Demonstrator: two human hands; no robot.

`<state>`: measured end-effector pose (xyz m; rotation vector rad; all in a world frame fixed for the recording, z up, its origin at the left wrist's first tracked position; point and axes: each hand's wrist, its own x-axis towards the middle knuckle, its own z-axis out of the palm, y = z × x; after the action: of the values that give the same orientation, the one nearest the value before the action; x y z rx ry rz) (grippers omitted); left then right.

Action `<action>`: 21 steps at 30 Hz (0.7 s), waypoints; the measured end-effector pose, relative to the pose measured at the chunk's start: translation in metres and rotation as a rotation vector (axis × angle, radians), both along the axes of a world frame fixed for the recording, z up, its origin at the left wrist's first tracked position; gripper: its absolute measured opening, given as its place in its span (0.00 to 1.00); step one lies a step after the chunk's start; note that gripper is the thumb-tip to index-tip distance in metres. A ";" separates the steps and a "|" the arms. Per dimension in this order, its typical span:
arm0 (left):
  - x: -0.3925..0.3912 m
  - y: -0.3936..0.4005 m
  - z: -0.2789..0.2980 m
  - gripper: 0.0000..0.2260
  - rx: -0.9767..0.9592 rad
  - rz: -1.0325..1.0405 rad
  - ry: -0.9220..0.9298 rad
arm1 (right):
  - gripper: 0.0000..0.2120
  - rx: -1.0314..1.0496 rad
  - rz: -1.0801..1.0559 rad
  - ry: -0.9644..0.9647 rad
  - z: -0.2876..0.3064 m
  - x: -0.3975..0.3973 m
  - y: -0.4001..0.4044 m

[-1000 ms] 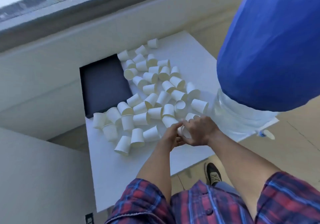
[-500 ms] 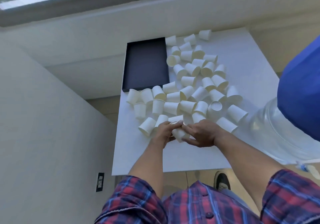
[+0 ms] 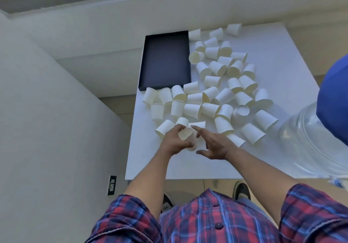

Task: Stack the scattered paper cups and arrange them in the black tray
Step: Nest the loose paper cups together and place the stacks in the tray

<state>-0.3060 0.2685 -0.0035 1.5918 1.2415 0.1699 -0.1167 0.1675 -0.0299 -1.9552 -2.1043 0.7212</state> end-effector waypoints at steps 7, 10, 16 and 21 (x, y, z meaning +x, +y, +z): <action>0.006 -0.012 -0.012 0.30 0.317 -0.272 0.303 | 0.17 0.013 0.061 -0.086 -0.014 -0.011 0.007; 0.001 -0.017 -0.019 0.33 0.305 -0.256 0.311 | 0.18 -0.025 0.062 -0.116 -0.017 -0.014 0.004; -0.009 -0.030 -0.032 0.28 0.428 -0.254 0.348 | 0.18 0.100 -0.186 -0.027 -0.020 -0.011 -0.003; -0.004 -0.032 -0.032 0.31 0.434 -0.278 0.395 | 0.16 0.045 -0.380 0.004 -0.022 -0.007 0.004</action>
<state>-0.3095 0.2362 -0.0355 2.2366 1.3191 -0.0630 -0.1241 0.1716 -0.0520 -2.2312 -1.6545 0.5931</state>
